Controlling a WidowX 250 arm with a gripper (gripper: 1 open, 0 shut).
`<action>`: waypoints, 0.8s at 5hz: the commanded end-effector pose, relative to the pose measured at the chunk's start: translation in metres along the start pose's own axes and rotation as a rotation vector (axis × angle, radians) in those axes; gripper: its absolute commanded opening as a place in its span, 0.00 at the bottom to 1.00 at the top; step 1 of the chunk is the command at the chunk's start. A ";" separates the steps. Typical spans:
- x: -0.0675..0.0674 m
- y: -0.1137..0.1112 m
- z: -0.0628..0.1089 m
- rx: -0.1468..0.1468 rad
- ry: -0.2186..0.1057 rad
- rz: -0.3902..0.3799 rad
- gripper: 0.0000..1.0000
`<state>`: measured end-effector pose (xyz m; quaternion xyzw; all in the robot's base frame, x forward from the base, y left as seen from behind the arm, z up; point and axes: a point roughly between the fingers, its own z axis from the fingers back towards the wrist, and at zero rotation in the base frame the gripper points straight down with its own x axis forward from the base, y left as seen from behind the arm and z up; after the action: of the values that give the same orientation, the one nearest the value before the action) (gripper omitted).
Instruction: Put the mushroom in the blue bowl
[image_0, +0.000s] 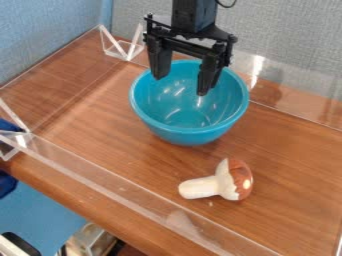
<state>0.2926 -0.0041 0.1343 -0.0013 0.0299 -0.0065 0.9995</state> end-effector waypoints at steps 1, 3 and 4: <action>-0.012 -0.010 -0.006 0.016 0.017 -0.140 1.00; -0.040 -0.040 -0.032 0.051 0.044 -0.392 1.00; -0.054 -0.053 -0.049 0.060 0.064 -0.513 1.00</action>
<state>0.2321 -0.0556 0.0746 0.0194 0.0902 -0.2574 0.9619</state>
